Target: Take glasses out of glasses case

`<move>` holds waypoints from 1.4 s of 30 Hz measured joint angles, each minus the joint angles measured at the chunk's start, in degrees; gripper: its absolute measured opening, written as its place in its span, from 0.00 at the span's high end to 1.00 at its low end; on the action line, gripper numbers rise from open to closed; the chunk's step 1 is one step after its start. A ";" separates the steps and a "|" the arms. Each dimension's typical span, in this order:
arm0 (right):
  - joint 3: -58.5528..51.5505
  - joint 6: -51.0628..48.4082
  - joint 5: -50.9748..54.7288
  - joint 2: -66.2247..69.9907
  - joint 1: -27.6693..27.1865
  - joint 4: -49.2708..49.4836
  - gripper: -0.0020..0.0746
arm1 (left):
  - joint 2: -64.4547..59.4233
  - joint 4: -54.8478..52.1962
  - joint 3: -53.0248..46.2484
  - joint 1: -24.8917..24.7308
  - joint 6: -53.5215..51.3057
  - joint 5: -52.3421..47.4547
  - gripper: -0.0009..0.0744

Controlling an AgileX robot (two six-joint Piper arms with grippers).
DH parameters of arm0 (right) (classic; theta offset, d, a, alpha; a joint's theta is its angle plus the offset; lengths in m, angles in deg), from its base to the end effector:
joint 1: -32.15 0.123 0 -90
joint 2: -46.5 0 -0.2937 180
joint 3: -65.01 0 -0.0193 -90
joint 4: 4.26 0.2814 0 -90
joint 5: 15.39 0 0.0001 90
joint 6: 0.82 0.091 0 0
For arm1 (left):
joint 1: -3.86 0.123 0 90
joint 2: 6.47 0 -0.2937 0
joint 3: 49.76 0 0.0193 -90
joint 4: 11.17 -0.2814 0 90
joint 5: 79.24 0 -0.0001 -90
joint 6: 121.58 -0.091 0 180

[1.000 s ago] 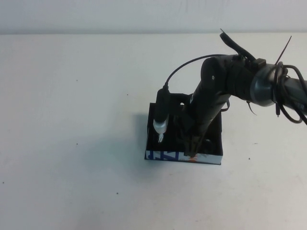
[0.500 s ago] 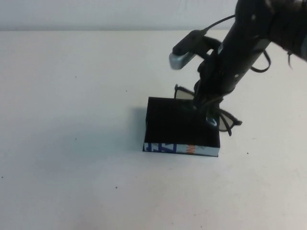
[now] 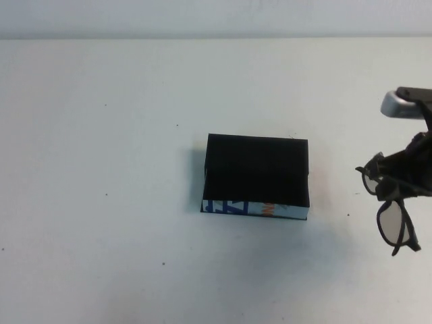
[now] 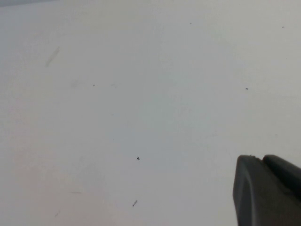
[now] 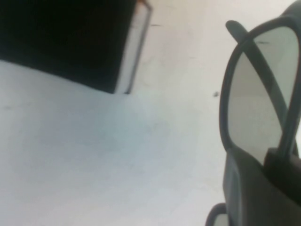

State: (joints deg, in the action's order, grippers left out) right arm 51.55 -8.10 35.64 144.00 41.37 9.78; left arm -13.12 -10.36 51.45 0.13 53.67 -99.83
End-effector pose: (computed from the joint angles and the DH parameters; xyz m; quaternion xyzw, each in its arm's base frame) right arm 0.3297 0.0709 0.2470 -0.0803 0.9789 0.1085 0.1535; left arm 0.0745 -0.0053 0.1734 0.0553 0.7969 -0.0006 0.6016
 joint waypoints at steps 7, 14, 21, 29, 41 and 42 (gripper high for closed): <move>-12.43 0.66 -15.54 -1.21 -0.10 0.00 0.92 | 0.00 0.00 0.00 0.00 0.00 0.00 0.99; -12.54 0.66 -20.45 5.02 -0.10 0.67 0.92 | 0.00 0.00 0.00 0.00 0.00 0.00 0.99; -12.43 0.66 -23.01 6.35 -0.10 1.34 0.86 | 0.00 0.00 0.00 0.00 0.00 0.00 0.99; -10.85 0.66 -18.34 -0.62 -0.10 1.87 0.54 | 0.00 0.00 0.00 0.00 0.00 0.00 0.99; -20.98 0.66 -15.01 -38.84 -0.10 -0.10 0.59 | 0.00 0.00 0.00 0.00 0.00 0.00 0.99; -22.71 0.66 -14.72 -42.39 -0.10 -0.44 0.61 | 0.00 0.00 0.00 0.00 0.00 0.00 0.99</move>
State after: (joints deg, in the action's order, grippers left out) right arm 28.84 -7.44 20.92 101.61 41.26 9.34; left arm -13.12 -10.36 51.45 0.13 53.67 -99.83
